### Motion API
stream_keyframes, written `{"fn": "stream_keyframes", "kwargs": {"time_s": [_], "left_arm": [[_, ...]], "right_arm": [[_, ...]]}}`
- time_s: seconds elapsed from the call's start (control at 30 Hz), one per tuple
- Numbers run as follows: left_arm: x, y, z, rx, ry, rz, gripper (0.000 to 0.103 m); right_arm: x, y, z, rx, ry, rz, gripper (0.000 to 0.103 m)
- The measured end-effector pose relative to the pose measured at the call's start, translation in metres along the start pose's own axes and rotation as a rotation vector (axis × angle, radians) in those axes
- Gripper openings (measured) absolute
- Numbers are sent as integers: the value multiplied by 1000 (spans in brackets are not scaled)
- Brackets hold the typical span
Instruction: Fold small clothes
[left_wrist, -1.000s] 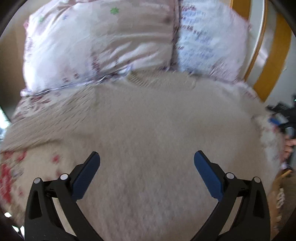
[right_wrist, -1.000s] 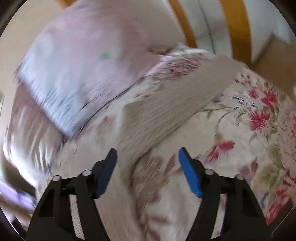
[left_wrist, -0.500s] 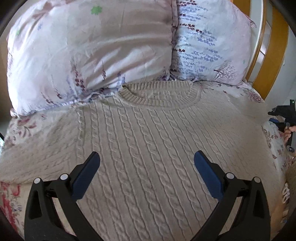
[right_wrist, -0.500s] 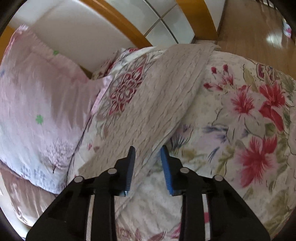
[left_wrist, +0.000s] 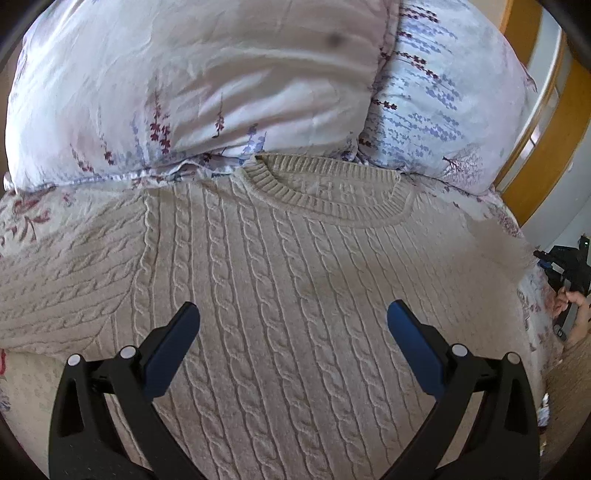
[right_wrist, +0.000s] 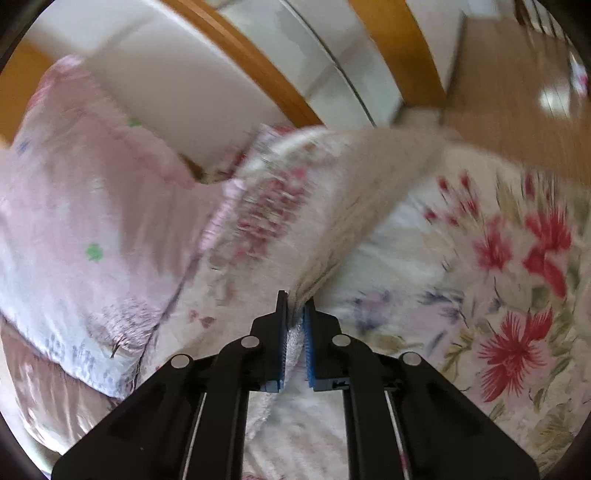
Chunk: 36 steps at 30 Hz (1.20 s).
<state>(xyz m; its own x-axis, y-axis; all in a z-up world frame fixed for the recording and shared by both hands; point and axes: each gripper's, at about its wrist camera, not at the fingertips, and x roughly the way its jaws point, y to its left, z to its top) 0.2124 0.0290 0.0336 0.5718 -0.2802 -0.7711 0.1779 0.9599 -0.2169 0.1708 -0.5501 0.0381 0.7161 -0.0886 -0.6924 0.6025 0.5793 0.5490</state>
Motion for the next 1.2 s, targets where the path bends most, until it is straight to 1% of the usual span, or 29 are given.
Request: {"fn": "stream_keyframes", "kwargs": {"time_s": [0.1,0.2,0.23,0.3,0.37,0.4,0.43,0.47,0.5,0.57,0.63,0.7,0.73,0.77,0.83,0.97,1.03,1.1,1.13,1.17,1.2], "left_arm": [[-2,5,1,-20,-9,-10,101],[-4,11,0,-53,-9,-61,101],[-4,14,0,-71,-8,-82,101],[-5,16,-1,-96,-9,-98,101],[-7,18,-4,-111,-20,-103,101],[-7,18,-5,-112,-24,-104,101],[-8,18,-6,-114,-32,-110,101],[-9,19,-7,-115,-38,-115,101],[-10,19,-7,-116,-45,-121,101],[-11,18,-9,-113,-51,-130,101],[-12,19,-11,-110,-46,-140,101],[-14,21,-13,-111,-43,-146,101],[-15,22,-14,-113,-41,-154,101],[-15,24,-15,-117,-41,-159,101],[-15,27,-15,-129,-40,-166,101],[-13,34,-16,-175,-19,-199,101],[-12,37,-17,-192,-8,-217,101],[-13,39,-18,-198,-6,-224,101],[-14,41,-18,-201,-5,-228,100],[-15,42,-18,-203,-5,-230,100],[-16,44,-18,-208,-7,-233,100]], "right_arm": [[-17,35,-5,-93,-30,60,8],[-33,75,-23,-190,-37,146,8],[-37,92,-35,-233,-28,189,8],[-40,114,-55,-283,5,256,8],[-39,140,-90,-351,84,345,8],[-40,145,-100,-371,109,363,8],[-35,155,-121,-412,164,386,8],[-28,163,-142,-451,218,389,8],[-22,166,-155,-476,256,383,8],[-2,171,-187,-525,350,331,8],[8,168,-199,-523,407,296,9],[9,160,-196,-471,438,295,11],[10,159,-190,-442,443,304,16],[9,156,-184,-414,440,310,26],[4,149,-173,-347,403,308,42],[5,124,-149,-216,355,260,42],[9,115,-138,-164,325,216,41],[9,112,-131,-143,288,181,35],[8,112,-128,-145,270,158,30],[6,115,-125,-162,241,125,22],[9,118,-123,-179,226,108,19]]}}
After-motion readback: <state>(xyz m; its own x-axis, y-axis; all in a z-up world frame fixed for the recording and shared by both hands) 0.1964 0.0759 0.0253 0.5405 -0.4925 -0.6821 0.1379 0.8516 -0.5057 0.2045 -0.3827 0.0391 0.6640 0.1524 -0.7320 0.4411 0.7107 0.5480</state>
